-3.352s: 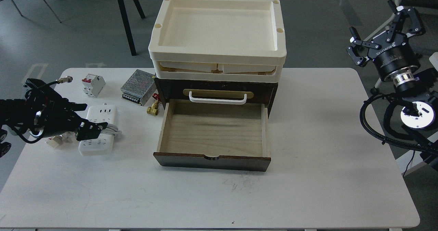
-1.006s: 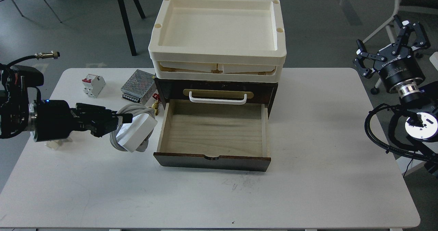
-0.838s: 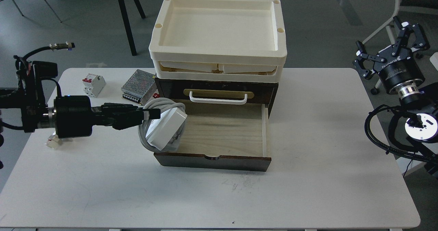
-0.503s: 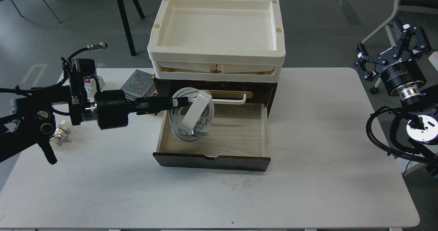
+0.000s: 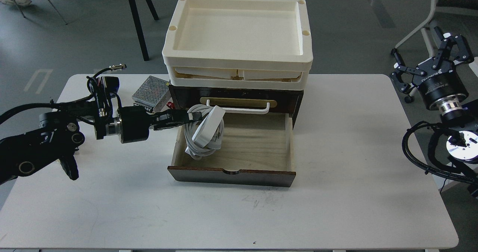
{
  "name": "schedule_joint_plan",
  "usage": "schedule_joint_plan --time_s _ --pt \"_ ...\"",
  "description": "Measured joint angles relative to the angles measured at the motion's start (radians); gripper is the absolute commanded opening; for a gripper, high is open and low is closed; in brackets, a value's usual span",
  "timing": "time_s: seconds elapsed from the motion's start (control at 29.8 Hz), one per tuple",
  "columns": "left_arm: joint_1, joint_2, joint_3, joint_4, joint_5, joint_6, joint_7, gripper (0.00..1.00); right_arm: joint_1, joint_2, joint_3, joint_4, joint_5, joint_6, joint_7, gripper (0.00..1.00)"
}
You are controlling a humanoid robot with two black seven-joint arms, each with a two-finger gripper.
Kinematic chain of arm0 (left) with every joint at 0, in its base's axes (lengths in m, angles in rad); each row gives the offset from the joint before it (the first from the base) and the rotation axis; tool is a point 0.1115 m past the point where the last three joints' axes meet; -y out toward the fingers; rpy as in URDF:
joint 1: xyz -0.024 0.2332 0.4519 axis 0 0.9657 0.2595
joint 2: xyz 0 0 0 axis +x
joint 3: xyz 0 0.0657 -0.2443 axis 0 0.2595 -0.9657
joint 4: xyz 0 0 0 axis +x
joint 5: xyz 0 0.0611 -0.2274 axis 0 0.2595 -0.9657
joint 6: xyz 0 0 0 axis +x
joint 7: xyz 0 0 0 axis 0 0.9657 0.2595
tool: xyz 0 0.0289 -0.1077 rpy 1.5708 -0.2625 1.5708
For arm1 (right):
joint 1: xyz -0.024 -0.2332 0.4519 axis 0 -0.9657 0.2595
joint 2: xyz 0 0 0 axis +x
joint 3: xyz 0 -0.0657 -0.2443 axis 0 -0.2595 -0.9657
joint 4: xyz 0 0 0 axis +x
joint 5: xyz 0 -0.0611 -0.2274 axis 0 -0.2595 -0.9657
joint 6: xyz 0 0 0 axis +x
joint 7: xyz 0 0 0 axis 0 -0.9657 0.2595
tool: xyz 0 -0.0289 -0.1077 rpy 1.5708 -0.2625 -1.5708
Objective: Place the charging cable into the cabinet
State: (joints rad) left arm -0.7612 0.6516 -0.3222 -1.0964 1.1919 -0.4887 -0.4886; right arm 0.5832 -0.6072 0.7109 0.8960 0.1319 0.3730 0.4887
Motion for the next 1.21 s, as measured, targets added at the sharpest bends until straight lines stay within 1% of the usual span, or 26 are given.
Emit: schedule_joint_plan --time_s 0.03,0.13,0.2,0.23,0.27,0.5,0.6,0.67,0.7,0.74,0.8,1.01,1.07,1.21 --pt "0.0 -0.013 0.0 0.019 0.0 0.0 0.0 0.18 0.0 0.0 0.001 0.0 0.0 0.0 0.0 1.0" --pt "0.0 -0.037 0.0 0.055 -0.001 0.0 0.0 0.38 0.0 -0.001 0.002 0.0 0.0 0.0 0.0 1.0" --pt "0.0 -0.044 -0.002 0.063 -0.003 0.0 0.0 0.63 -0.001 -0.001 0.003 0.0 0.0 0.0 0.0 1.0" --pt "0.0 -0.049 -0.004 0.065 -0.004 0.0 0.0 0.72 -0.002 -0.001 0.003 0.0 0.0 0.0 0.0 1.0" --pt "0.001 -0.055 -0.004 0.065 -0.005 0.0 0.0 0.77 -0.003 -0.001 0.003 0.001 0.0 0.0 0.0 1.0" --pt "0.007 -0.086 -0.002 0.067 -0.011 0.0 0.0 0.85 -0.008 -0.001 0.003 0.001 0.0 0.0 0.0 1.0" --pt "0.01 -0.092 -0.007 0.067 -0.015 0.0 0.0 0.87 -0.009 0.0 0.003 0.002 0.0 0.0 0.0 1.0" --pt "0.01 -0.092 -0.022 0.067 -0.035 0.0 0.0 0.91 -0.009 0.0 0.003 0.003 0.0 0.0 0.0 1.0" --pt "0.011 -0.088 -0.036 0.067 -0.067 0.0 0.0 0.97 -0.009 0.0 0.004 0.003 0.0 0.0 0.0 1.0" --pt "0.013 -0.08 -0.054 0.067 -0.121 0.0 0.0 0.99 -0.009 0.0 0.006 0.003 0.0 0.0 0.0 1.0" --pt "0.026 -0.06 -0.087 0.068 -0.255 0.0 0.0 0.99 -0.009 0.0 0.015 0.003 0.0 0.0 0.0 1.0" --pt "0.053 0.053 -0.144 0.075 -0.671 0.0 0.0 0.99 -0.007 0.0 0.048 0.005 0.0 0.01 0.0 1.0" --pt "0.06 0.071 -0.153 0.092 -0.803 0.0 0.0 0.99 -0.006 0.0 0.06 0.013 0.0 0.029 0.0 1.0" --pt "0.085 0.076 -0.162 0.116 -1.095 0.001 0.0 0.99 -0.005 0.0 0.092 0.033 -0.001 0.101 0.0 1.0"
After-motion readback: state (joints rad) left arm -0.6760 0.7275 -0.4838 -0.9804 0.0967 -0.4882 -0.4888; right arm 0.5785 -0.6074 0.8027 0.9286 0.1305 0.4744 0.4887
